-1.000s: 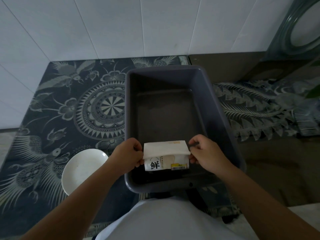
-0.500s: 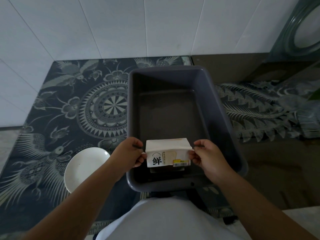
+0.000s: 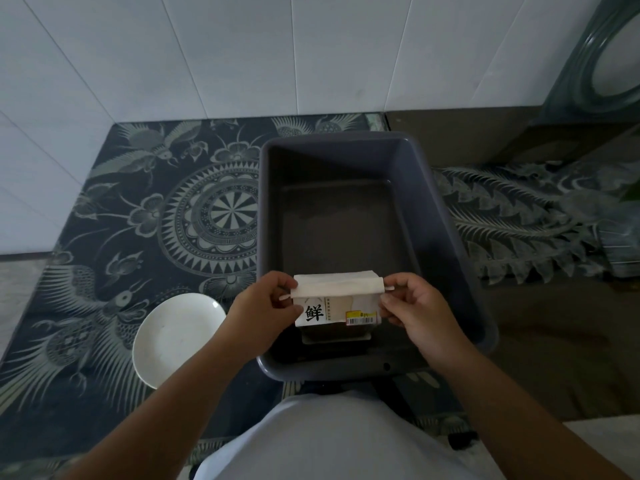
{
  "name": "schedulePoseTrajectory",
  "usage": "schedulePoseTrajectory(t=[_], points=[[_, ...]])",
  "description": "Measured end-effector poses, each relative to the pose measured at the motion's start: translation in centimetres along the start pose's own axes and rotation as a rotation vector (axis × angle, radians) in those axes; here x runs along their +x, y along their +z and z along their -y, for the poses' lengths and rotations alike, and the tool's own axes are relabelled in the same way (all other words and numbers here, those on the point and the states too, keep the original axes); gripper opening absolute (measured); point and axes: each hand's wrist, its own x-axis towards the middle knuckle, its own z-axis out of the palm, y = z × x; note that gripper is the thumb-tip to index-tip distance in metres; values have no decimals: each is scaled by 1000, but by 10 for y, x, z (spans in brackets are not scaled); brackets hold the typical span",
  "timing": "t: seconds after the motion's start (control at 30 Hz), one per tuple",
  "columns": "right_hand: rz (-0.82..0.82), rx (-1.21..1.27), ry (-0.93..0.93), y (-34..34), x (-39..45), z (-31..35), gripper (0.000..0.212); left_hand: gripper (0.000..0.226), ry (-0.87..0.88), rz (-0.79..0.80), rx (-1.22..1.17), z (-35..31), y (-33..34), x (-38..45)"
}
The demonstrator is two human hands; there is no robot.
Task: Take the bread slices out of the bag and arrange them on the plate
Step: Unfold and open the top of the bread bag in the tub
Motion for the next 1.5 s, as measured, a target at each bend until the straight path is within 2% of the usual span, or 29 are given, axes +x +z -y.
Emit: schedulePoseTrajectory(t=[0.1,0.2,0.3,0.37,0.53,0.67,0.8,0.97,1.1,1.23,1.3,1.37,1.43,1.5], points=[[-23,-197,-65,-2,4,3,29,28,113,-16,89,-4,-1,-1],[-9,-498,-221,-6,10,11,42,16,202,-39,171,-9,-2,1],[29,-732,-380,-10,16,18,24,7,247,-43,230,-11,-5,5],[50,-790,-432,-12,20,20,17,7,272,-38,257,-8,-6,8],[165,-669,-362,-16,25,16,6,7,299,-8,265,-5,-6,9],[205,-652,-316,-18,25,13,20,7,330,13,256,-4,-3,6],[221,-611,-277,-20,24,10,24,29,438,35,265,-3,-1,3],[202,-572,-262,-20,21,8,17,29,577,3,339,-5,-3,1],[199,-639,-364,-16,13,6,33,15,593,-40,303,-6,-6,0],[116,-626,-516,-14,13,8,8,8,622,-49,284,-10,-8,0],[105,-607,-522,-14,13,9,11,13,568,-69,263,-9,-7,0],[93,-567,-472,-14,11,12,25,26,565,-68,263,-10,-9,-1],[104,-576,-452,-15,11,15,33,38,692,-63,397,-12,-12,0],[153,-574,-490,-17,12,18,25,40,803,-48,508,-15,-17,1]])
